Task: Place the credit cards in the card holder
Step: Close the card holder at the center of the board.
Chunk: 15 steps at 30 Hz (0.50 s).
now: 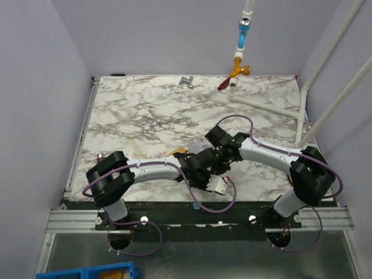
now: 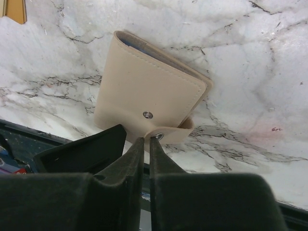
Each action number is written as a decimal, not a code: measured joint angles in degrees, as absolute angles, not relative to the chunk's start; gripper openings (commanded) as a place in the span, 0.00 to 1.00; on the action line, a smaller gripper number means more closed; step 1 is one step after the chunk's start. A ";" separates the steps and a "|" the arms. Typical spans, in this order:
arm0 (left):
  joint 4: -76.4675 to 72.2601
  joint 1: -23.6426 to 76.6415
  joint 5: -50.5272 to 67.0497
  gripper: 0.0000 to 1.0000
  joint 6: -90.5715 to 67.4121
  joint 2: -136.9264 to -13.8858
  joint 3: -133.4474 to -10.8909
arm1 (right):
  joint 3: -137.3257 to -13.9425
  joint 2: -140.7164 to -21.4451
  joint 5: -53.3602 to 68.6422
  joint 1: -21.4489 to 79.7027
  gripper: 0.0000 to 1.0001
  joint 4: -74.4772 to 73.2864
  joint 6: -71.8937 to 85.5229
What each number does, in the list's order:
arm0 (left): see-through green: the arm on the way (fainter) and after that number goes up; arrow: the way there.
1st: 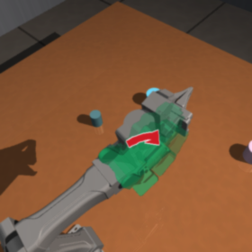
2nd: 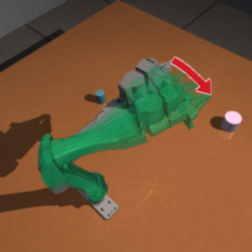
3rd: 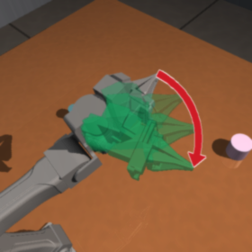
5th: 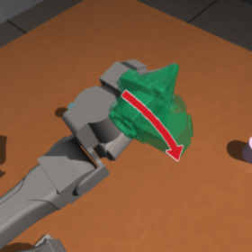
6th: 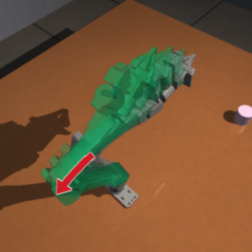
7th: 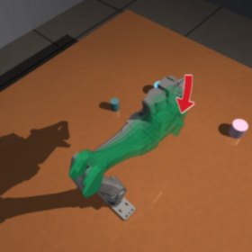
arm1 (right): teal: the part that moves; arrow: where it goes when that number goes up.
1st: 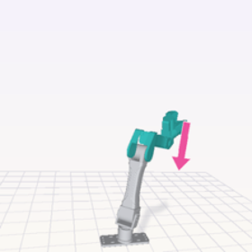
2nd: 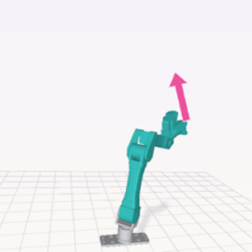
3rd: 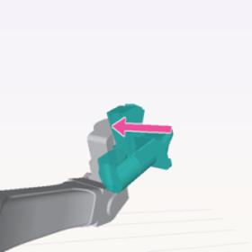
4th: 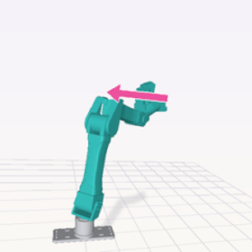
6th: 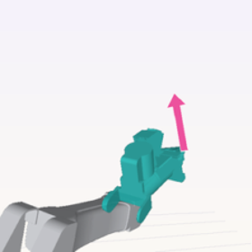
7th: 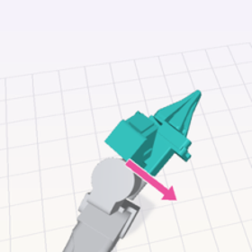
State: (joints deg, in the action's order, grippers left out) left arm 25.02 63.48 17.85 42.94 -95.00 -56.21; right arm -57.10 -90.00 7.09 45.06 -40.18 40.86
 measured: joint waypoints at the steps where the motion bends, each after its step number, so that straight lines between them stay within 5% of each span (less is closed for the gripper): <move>1: 24.99 63.48 17.78 0.26 42.87 -95.00 -56.23 | -57.10 -90.02 7.07 45.08 0.04 -40.18 40.88; 12: 24.95 63.48 17.54 0.24 42.83 -95.00 -56.23 | -57.10 -90.39 7.09 45.34 0.01 -40.10 40.91; 15: 24.95 63.48 17.54 0.24 42.81 -95.00 -56.23 | -57.12 -90.70 7.11 45.43 0.24 -40.03 40.86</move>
